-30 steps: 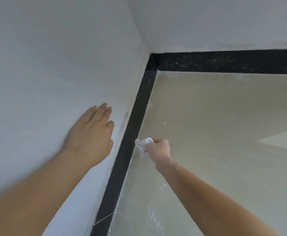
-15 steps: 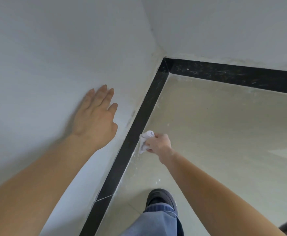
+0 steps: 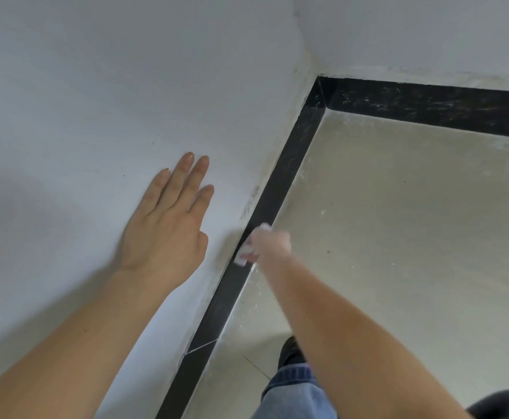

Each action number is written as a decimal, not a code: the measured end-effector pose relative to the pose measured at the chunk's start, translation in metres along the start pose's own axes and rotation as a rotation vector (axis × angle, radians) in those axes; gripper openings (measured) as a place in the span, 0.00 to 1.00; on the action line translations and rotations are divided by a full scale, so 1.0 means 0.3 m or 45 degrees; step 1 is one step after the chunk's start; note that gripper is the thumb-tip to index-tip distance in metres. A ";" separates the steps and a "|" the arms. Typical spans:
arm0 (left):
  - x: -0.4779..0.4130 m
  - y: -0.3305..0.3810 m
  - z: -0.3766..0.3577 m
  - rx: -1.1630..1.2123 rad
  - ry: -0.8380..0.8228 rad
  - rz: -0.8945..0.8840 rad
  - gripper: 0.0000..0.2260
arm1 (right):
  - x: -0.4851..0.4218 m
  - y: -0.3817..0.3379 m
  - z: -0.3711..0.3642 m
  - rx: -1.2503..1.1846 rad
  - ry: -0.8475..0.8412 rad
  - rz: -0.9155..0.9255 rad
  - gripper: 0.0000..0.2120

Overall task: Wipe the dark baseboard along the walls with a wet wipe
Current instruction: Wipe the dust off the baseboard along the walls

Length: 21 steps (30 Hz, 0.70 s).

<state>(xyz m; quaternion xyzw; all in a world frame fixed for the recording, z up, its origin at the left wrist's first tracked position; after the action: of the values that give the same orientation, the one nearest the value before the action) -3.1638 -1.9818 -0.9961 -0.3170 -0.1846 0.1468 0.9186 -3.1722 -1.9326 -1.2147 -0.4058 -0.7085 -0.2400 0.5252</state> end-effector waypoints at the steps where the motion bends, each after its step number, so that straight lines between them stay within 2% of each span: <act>1: 0.000 -0.001 -0.005 -0.009 -0.012 -0.001 0.29 | 0.001 -0.061 0.030 -0.121 0.027 0.035 0.07; 4: 0.002 0.002 -0.006 -0.060 -0.054 0.004 0.28 | 0.034 -0.242 0.121 -0.493 0.030 0.203 0.04; 5: 0.002 0.003 -0.007 -0.074 -0.079 0.006 0.29 | 0.050 -0.259 0.140 -0.482 0.062 0.250 0.06; 7: 0.001 0.006 -0.007 -0.095 -0.114 0.013 0.29 | 0.078 -0.219 0.169 -0.257 0.217 0.235 0.02; 8: 0.000 0.005 -0.004 -0.101 -0.121 0.017 0.30 | 0.071 -0.175 0.177 -0.136 0.250 0.199 0.07; 10: 0.002 0.002 0.004 -0.104 -0.119 0.022 0.30 | 0.058 -0.090 0.148 0.007 0.203 0.179 0.15; 12: 0.001 0.001 0.010 -0.064 -0.087 0.011 0.30 | 0.040 -0.001 0.105 0.162 0.136 0.156 0.16; 13: -0.005 0.006 0.011 -0.037 -0.070 0.003 0.30 | 0.038 0.040 0.070 0.331 0.073 0.134 0.17; 14: -0.014 0.014 0.008 -0.013 -0.063 0.006 0.30 | 0.051 0.055 0.046 0.706 0.135 0.224 0.17; 15: -0.025 0.026 0.000 0.011 -0.057 0.018 0.30 | 0.050 0.065 0.039 0.705 0.143 0.211 0.16; 16: -0.041 0.041 -0.008 0.037 -0.038 0.035 0.30 | 0.037 0.080 0.020 0.352 0.081 0.103 0.15; 17: -0.060 0.059 -0.016 0.073 -0.011 0.051 0.30 | 0.019 0.044 0.005 0.293 0.026 0.108 0.13; 20: -0.115 0.096 -0.043 0.166 0.051 0.080 0.29 | 0.003 -0.146 0.074 0.126 0.227 0.165 0.10; 21: -0.134 0.097 -0.052 0.180 0.058 0.085 0.30 | -0.002 -0.220 0.091 0.075 0.209 0.211 0.08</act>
<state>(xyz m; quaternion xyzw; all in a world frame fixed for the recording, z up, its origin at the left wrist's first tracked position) -3.1971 -1.9836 -1.0360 -0.2606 -0.1423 0.1829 0.9372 -3.2418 -1.9486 -1.2186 -0.4263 -0.6339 -0.2071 0.6111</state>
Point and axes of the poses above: each hand's wrist, its own x-axis away from the middle knuckle, its own z-axis out of the back of the hand, y = z × x, the point moved 8 cm from there along -x, towards the middle knuckle, and after that the axes turned 8 degrees about -z, right-handed, at the moved point
